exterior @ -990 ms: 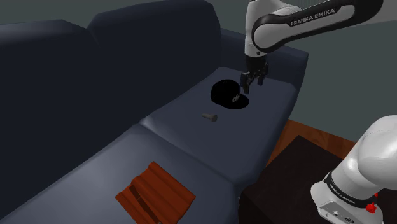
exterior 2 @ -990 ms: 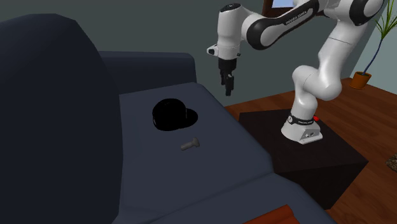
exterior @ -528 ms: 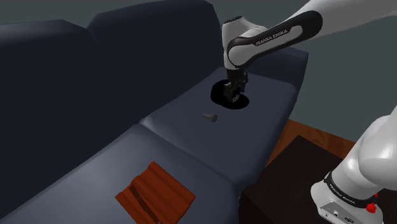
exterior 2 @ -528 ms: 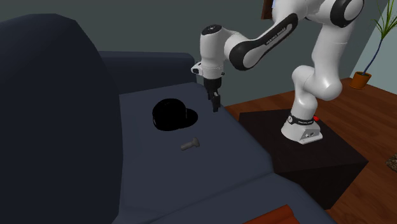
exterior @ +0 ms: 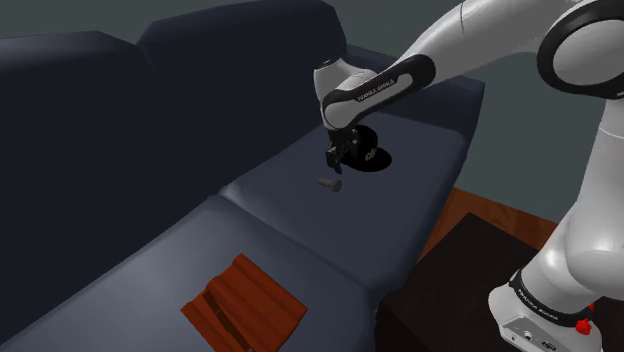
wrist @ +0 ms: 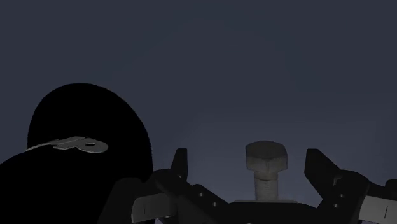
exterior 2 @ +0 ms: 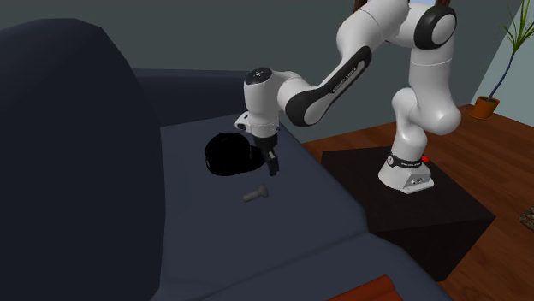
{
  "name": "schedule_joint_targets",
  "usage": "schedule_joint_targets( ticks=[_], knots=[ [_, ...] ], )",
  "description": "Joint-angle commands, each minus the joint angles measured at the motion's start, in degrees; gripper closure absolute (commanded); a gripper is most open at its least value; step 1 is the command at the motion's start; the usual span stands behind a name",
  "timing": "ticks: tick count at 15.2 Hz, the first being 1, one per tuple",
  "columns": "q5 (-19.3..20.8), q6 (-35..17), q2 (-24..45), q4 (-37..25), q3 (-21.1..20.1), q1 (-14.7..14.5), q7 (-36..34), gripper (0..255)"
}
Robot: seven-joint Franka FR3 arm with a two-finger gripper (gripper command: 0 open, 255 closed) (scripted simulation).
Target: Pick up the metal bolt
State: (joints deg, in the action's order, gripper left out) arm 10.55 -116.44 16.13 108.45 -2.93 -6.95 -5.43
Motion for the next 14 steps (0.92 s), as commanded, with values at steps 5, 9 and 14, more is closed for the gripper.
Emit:
schedule_joint_targets(
  ticks=[5, 9, 14],
  knots=[
    [2.58, 0.53, 13.75, -12.45, -0.67, -2.27, 0.69, 0],
    [2.98, -1.01, 16.02, -13.01, -0.58, -2.5, 0.41, 0],
    [3.34, -3.48, 18.05, -12.53, -0.4, -2.56, -0.13, 0]
  ],
)
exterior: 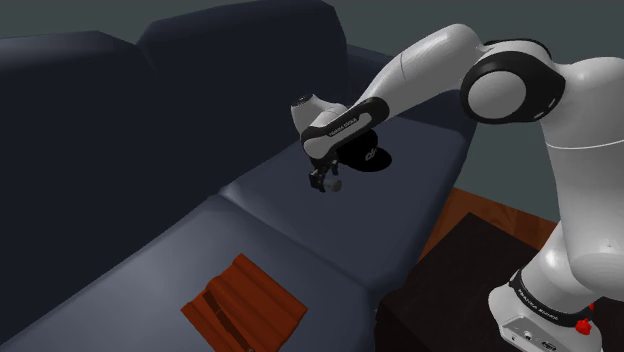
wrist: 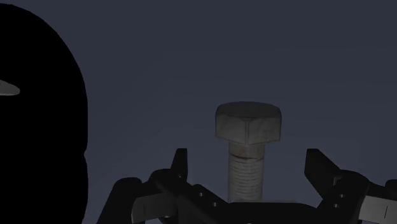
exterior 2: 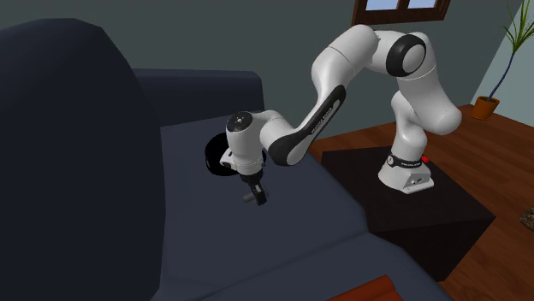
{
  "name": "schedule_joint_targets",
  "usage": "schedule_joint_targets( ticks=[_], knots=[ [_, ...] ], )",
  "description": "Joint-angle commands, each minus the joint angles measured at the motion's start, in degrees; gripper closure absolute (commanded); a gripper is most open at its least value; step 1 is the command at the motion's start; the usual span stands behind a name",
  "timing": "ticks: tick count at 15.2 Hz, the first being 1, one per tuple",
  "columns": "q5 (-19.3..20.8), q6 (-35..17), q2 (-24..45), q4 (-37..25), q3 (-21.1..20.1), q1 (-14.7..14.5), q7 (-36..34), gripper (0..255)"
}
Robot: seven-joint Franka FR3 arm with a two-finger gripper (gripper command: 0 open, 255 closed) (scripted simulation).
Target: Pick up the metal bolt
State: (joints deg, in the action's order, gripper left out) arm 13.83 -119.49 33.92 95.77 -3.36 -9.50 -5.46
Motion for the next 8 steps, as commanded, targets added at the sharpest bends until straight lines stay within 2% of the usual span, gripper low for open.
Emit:
schedule_joint_targets(
  ticks=[1, 2, 8],
  knots=[
    [0.07, -0.43, 0.27, 0.13, 0.03, -0.01, -0.1, 0],
    [0.07, -0.43, 0.31, 0.1, 0.03, -0.01, -0.09, 255],
    [0.06, -0.42, 0.28, 0.12, 0.03, -0.01, -0.1, 255]
  ],
)
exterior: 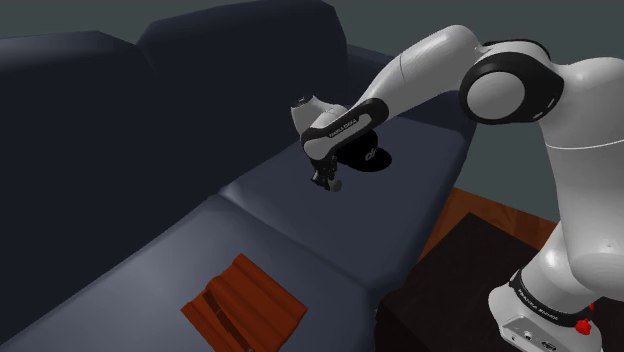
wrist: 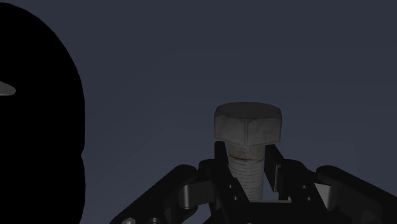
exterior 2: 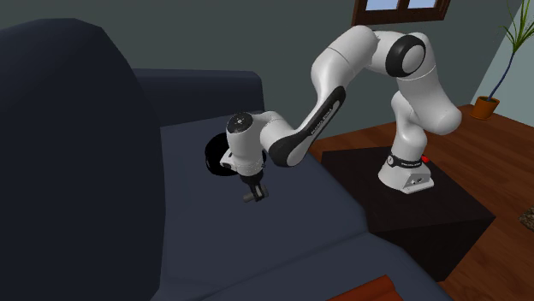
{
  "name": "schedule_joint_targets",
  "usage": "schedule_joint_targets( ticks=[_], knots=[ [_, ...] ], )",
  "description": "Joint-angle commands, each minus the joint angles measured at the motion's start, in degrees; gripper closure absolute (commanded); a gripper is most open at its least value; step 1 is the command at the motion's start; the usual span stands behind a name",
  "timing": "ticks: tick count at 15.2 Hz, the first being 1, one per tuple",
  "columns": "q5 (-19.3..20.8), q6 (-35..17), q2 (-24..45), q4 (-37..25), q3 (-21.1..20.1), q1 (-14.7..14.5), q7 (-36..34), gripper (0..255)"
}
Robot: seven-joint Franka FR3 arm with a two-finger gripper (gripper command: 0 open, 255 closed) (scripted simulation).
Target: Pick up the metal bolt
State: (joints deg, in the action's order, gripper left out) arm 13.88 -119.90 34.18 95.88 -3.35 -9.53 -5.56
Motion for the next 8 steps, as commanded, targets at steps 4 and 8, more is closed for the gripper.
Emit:
schedule_joint_targets(
  ticks=[4, 8],
  knots=[
    [-0.07, 0.52, -0.45, -0.05, -0.02, 0.03, 0.12, 255],
    [-0.38, 2.69, -2.21, -0.5, -0.18, 0.08, 0.6, 255]
  ],
)
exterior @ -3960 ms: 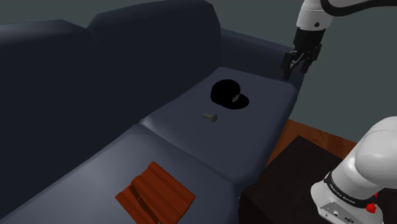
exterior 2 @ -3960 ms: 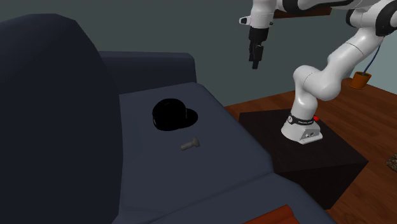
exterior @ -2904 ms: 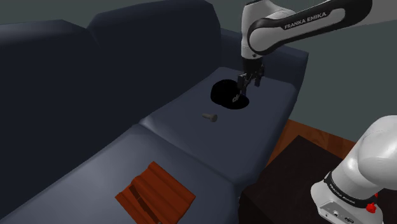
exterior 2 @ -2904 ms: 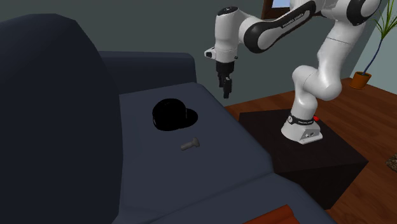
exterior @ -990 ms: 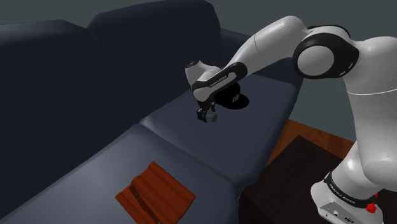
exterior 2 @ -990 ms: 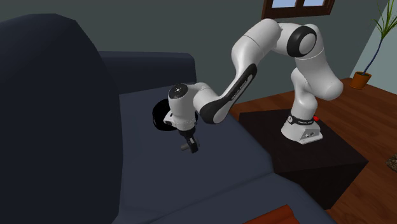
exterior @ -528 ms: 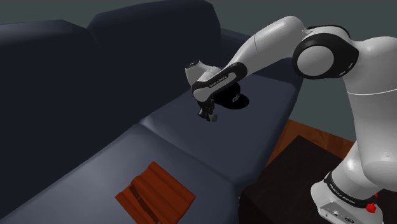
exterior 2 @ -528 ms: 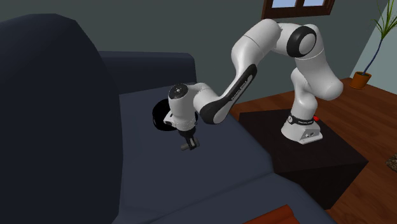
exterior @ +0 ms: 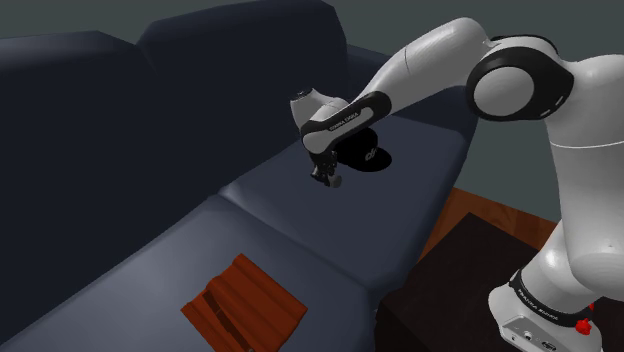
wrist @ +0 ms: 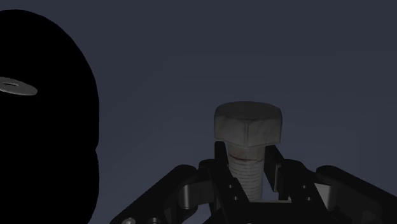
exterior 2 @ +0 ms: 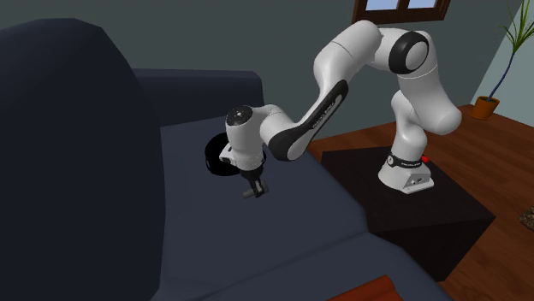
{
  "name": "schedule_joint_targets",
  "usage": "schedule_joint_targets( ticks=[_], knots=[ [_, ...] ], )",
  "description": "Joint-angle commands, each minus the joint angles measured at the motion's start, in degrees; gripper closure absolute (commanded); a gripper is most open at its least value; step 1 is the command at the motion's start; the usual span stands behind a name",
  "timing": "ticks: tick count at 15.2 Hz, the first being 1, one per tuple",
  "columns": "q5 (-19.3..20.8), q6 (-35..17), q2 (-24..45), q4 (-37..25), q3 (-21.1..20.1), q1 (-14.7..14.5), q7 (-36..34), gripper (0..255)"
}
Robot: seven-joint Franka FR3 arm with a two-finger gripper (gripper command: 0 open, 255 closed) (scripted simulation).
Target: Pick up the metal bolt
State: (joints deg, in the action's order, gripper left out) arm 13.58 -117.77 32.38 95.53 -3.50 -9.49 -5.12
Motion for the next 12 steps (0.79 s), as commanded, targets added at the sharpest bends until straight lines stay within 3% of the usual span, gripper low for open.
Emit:
schedule_joint_targets(
  ticks=[1, 12],
  knots=[
    [-0.15, 1.12, -0.84, -0.29, -0.06, 0.05, 0.28, 255],
    [-0.82, 6.41, -4.28, -2.24, -0.34, 0.1, 1.39, 255]
  ],
)
